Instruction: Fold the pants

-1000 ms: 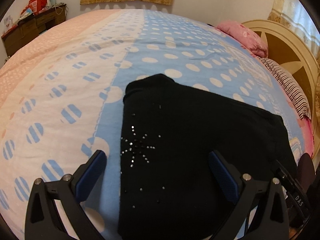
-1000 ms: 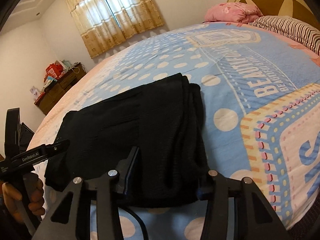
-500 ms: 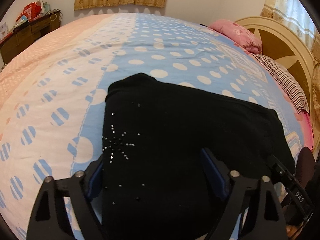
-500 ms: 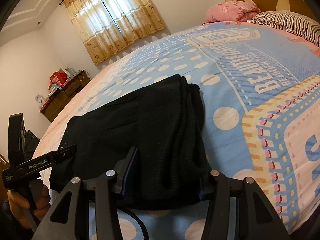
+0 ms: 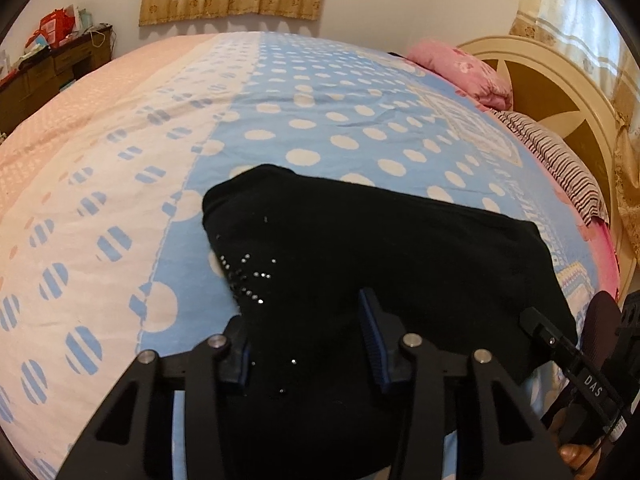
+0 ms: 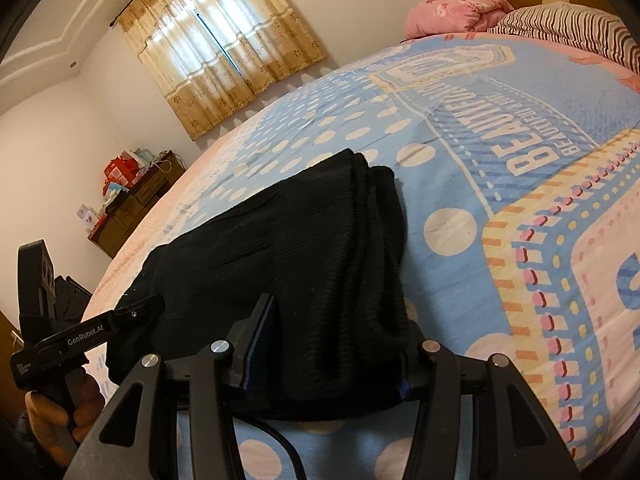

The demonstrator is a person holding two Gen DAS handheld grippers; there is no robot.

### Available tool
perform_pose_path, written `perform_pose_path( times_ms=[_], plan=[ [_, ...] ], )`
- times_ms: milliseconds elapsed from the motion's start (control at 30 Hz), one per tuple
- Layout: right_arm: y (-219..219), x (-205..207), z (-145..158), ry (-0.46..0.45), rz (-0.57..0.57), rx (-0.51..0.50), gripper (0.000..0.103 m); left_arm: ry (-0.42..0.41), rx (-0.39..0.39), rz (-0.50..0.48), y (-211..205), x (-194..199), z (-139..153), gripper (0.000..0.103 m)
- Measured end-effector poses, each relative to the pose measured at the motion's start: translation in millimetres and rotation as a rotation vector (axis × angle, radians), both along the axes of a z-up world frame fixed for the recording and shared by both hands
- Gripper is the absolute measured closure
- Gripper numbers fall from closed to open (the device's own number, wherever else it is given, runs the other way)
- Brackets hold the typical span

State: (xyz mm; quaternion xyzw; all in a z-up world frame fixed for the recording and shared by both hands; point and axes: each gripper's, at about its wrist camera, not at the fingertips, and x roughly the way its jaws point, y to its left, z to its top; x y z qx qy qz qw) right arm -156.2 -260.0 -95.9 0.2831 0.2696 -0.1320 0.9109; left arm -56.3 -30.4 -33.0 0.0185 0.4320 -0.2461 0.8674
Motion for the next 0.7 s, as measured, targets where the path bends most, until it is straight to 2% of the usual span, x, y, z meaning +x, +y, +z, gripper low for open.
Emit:
perform_pose_path(
  times_ms=[100,167,200,267,300,400,500,700],
  plan=[
    [0,0,0,0.002,0.000,-0.005,0.051,0.007,0.013,0.061,1,5,-3,0.028],
    [0,0,-1,0.002,0.001,-0.002,0.051,0.020,0.002,0.066,3,7,-5,0.027],
    [0,0,-1,0.001,0.001,-0.002,0.051,0.022,0.000,0.060,3,7,-4,0.029],
    [1,0,-1,0.000,-0.001,-0.010,0.049,0.017,-0.004,0.042,1,5,-4,0.038],
    [1,1,-1,-0.001,-0.001,-0.012,0.048,0.018,-0.016,0.031,0,3,-3,0.046],
    [4,4,0,0.004,0.006,-0.028,0.043,-0.011,0.000,0.009,-5,-2,-1,0.057],
    [7,6,0,0.009,0.012,-0.037,0.038,-0.011,-0.001,0.007,-6,-1,0,0.059],
    [9,16,3,0.033,0.044,-0.022,0.018,-0.010,0.000,0.006,-6,0,1,0.061]
  ],
)
